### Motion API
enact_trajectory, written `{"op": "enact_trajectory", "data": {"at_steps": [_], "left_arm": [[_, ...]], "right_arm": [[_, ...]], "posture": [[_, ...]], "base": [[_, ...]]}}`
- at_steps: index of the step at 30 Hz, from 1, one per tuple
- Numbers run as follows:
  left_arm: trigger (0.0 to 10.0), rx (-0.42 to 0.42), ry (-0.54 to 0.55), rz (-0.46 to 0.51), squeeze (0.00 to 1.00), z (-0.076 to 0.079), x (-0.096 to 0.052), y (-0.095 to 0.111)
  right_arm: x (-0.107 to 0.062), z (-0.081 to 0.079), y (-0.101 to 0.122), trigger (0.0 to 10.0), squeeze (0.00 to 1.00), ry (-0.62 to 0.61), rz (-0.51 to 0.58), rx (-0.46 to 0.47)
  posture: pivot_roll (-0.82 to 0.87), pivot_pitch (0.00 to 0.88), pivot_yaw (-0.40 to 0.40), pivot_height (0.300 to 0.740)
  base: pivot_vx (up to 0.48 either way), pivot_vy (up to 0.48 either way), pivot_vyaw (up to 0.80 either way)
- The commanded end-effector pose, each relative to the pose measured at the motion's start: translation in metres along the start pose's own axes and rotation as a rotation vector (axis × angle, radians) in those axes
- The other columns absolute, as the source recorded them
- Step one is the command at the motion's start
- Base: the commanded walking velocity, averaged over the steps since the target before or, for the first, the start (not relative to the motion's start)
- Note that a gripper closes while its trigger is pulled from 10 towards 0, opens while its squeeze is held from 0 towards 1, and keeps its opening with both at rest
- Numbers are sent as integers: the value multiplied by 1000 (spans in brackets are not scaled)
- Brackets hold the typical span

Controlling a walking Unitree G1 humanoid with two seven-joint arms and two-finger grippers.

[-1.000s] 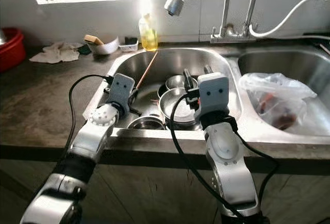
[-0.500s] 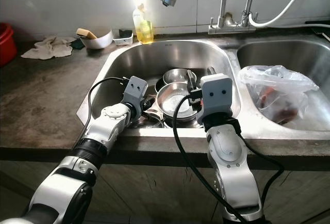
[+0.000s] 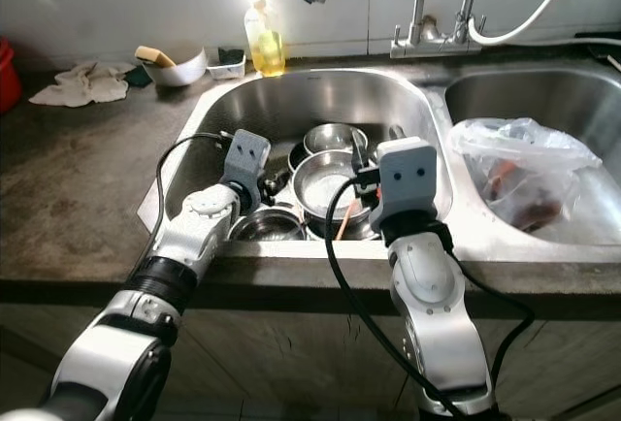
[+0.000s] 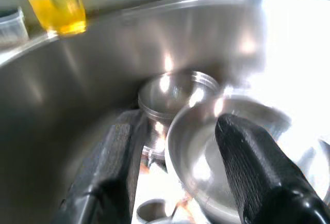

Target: Kitchen organization

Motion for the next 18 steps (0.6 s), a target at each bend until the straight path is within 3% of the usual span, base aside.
{"op": "enact_trajectory", "data": {"at_steps": [1,3,6,10,12,14,16,18], "left_arm": [[10000,-14,49,86,0,-5,-5,14],[10000,6,99,190,0,-5,-12,26],[10000,-39,116,171,0,-4,-26,20],[10000,-92,123,236,0,-6,-45,25],[10000,-40,159,263,0,-10,-68,26],[10000,-43,231,270,0,-15,-92,22],[10000,-47,237,268,0,-15,-95,22],[10000,-14,250,284,0,-11,-112,24]], "right_arm": [[2,-1,1,10000,0,1,9,1],[2,0,1,10000,0,1,7,2],[2,-1,-1,10000,0,6,5,5],[2,-2,-3,10000,0,8,0,8],[2,-2,-6,10000,0,12,-8,5],[0,-1,-9,10000,0,14,-16,5],[0,0,-9,10000,0,14,-17,5],[-3,3,-15,10000,0,14,-40,8]], "posture": [[50,109,46,740],[52,105,43,740],[57,92,33,740],[57,84,27,740],[47,75,24,740],[33,67,24,740],[33,67,24,740],[46,55,8,740]], "base": [[0,0,0],[0,0,0],[0,0,0],[0,0,0],[0,0,0],[0,0,0],[0,0,0],[0,0,0]]}}
Point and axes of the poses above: a point about 5 cm out from each wrist's last joint towards the gripper, its own x axis pointing out of the wrist towards the gripper, its own y axis along the axis of the wrist's last joint, z = x × y, the point moved 3 cm from there along x, pointing out of the wrist towards the gripper, and after that the axes turned 2 degrees about x, right-handed, at the moved point
